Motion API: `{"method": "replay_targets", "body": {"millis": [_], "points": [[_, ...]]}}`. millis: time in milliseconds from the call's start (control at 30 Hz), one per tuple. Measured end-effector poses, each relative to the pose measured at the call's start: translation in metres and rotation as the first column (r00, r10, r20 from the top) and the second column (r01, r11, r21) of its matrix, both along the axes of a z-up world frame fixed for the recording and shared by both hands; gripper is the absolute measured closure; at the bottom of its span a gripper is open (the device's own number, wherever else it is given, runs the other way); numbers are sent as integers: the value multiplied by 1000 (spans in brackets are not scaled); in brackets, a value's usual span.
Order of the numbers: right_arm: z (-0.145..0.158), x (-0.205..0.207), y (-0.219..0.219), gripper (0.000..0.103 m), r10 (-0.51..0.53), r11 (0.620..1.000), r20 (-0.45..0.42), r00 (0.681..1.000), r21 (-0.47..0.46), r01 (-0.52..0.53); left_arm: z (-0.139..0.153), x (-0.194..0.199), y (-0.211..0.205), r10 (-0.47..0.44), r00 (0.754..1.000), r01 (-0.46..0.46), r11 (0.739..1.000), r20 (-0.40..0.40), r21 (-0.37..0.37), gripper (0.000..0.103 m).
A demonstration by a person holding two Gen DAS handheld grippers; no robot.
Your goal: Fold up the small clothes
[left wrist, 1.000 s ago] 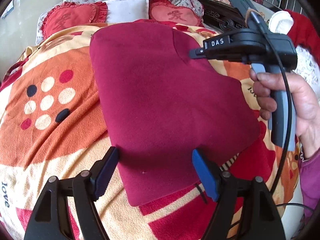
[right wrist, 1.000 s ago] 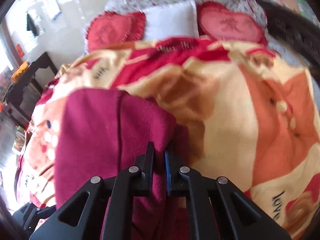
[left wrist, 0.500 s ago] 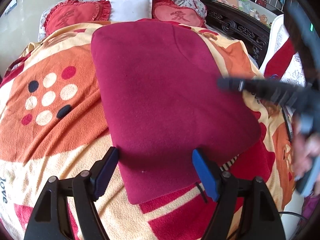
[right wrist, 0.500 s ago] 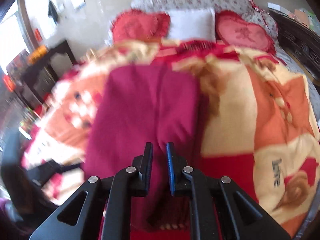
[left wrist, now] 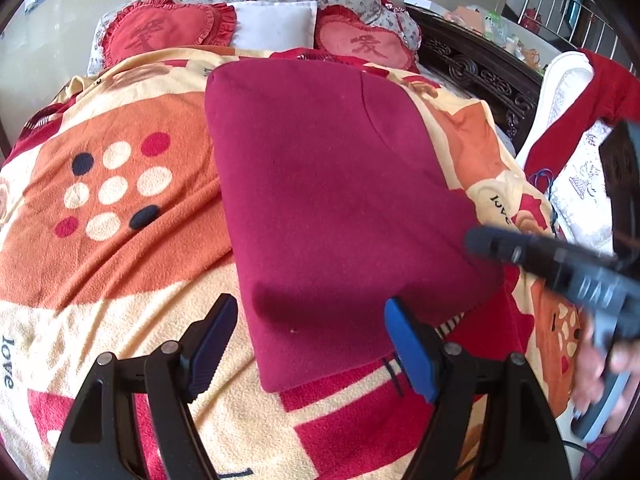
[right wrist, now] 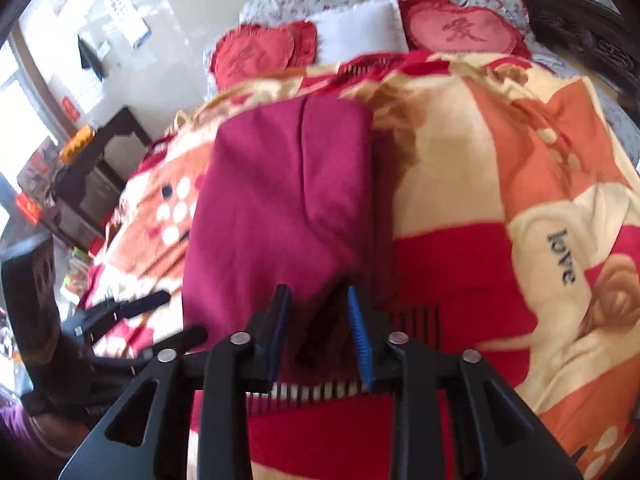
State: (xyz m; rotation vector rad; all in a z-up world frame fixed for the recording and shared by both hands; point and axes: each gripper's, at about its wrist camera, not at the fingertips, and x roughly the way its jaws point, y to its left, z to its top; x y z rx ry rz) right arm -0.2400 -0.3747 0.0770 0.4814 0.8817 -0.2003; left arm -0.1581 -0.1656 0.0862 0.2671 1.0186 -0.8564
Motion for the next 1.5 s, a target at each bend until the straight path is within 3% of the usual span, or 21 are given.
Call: {"method": "replay_targets", "body": {"millis": [67, 100, 233, 367, 633, 800, 1000, 1100, 1167, 1267, 1300, 1400, 1500], "points": [[-12, -1, 4, 92, 9, 1000, -33, 999, 14, -8, 0, -2, 0, -4, 1000, 4, 1000, -3, 3, 23], [-15, -4, 6, 103, 14, 1000, -27, 1000, 25, -13, 0, -3, 0, -6, 1000, 6, 1000, -1, 3, 23], [-17, -19, 13, 103, 15, 1000, 3, 1000, 14, -15, 1, -4, 1, -10, 1000, 10, 1000, 13, 7, 23], [-38, -16, 3, 103, -18, 999, -52, 998, 36, 20, 1, -3, 1, 2, 1000, -2, 1000, 6, 4, 23], [-3, -23, 4, 100, -35, 999, 16, 999, 4, 35, 5, 0, 0, 0, 1000, 0, 1000, 28, 2, 23], [22, -6, 11, 95, -25, 995, 61, 998, -97, 31, 6, 5, -5, 9, 999, -10, 1000, 44, 7, 23], [9, 33, 5, 95, -19, 988, 29, 999, -152, 23, 2, 12, -12, 16, 999, -17, 1000, 37, 17, 23], [-18, 42, 0, 96, -40, 983, -54, 998, -180, 30, -2, 15, -13, 14, 1000, -14, 1000, 20, 16, 23], [-22, 39, 1, 96, -41, 976, -41, 998, -214, 31, -6, 19, -13, 5, 1000, -5, 1000, -18, 3, 23], [-14, 31, -4, 95, -19, 984, -1, 1000, -177, 19, -7, 30, -9, -13, 995, 5, 997, -100, -74, 19], [-11, 28, -10, 91, -24, 989, 28, 999, -143, 28, -7, 36, -6, -8, 993, -5, 995, -121, -102, 14], [-10, 21, -31, 63, -77, 994, 75, 994, -73, 82, -4, 50, 0, 18, 987, -46, 984, -159, -174, 9], [-20, 25, -50, 60, -76, 996, 103, 992, 58, 70, -8, 63, -1, 28, 982, -65, 979, -186, -194, 7]]}}
